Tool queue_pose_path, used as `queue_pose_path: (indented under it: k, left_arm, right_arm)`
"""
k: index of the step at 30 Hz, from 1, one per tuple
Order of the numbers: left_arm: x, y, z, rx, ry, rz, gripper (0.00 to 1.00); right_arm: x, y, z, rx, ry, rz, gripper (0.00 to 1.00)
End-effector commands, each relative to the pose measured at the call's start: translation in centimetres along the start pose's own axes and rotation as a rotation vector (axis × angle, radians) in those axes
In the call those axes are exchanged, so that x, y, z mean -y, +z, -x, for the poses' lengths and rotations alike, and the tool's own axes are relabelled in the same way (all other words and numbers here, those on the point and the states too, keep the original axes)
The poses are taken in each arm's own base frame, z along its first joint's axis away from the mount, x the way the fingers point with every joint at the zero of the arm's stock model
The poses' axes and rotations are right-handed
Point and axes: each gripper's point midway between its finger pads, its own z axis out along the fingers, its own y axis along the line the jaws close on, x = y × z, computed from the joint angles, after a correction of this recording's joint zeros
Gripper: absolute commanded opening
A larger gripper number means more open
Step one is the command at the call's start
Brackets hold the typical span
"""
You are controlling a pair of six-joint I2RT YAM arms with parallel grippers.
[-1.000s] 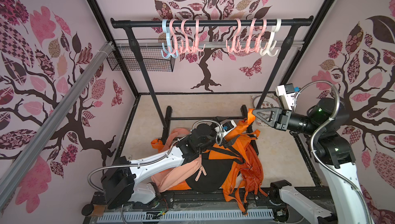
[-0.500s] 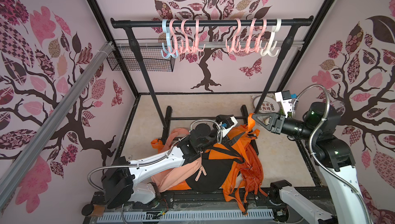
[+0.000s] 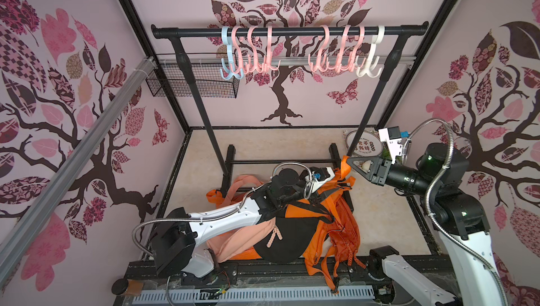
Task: Hang the bag on a hook
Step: Pick up the bag from the center of the board.
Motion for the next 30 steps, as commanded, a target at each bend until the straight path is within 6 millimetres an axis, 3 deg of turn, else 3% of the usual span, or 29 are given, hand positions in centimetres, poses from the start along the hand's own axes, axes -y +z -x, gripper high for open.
queue_pose_path:
  k: [1,4,10,16,21,23,27,30]
  left_arm:
    - [-2.0,1.0,3.4,0.075,0.038,0.054,0.52]
    - [-3.0,1.4,3.8,0.08,0.055,0.085,0.39]
    - [-5.7,0.2,4.7,0.094,0.069,0.151,0.33]
    - [-5.4,-0.7,4.1,0.057,0.103,0.133,0.29]
    - [-5.6,-1.5,3.3,0.009,0.143,0.148,0.07]
    - [-6.1,-2.1,3.4,0.009,0.145,0.174,0.0]
    - [-8.0,-4.2,4.5,0.011,0.19,0.297,0.0]
    - [-9.9,-6.3,6.4,0.0,0.361,0.473,0.0]
  right_arm:
    - [-0.9,-0.3,-0.3,-0.005,-0.028,0.038,0.0]
    - [-0.8,-0.6,-0.6,-0.006,-0.038,0.016,0.0]
    - [0.2,-1.0,-0.4,0.015,-0.063,-0.059,0.0]
    - [0.8,-1.0,0.3,0.042,-0.071,-0.098,0.0]
    - [1.8,-2.0,1.6,0.111,-0.088,-0.206,0.0]
    - [2.1,-2.1,1.7,0.12,-0.082,-0.224,0.0]
    - [4.2,-1.9,1.0,0.119,-0.049,-0.287,0.0]
    - [3.7,-1.2,0.0,0.078,-0.066,-0.215,0.0]
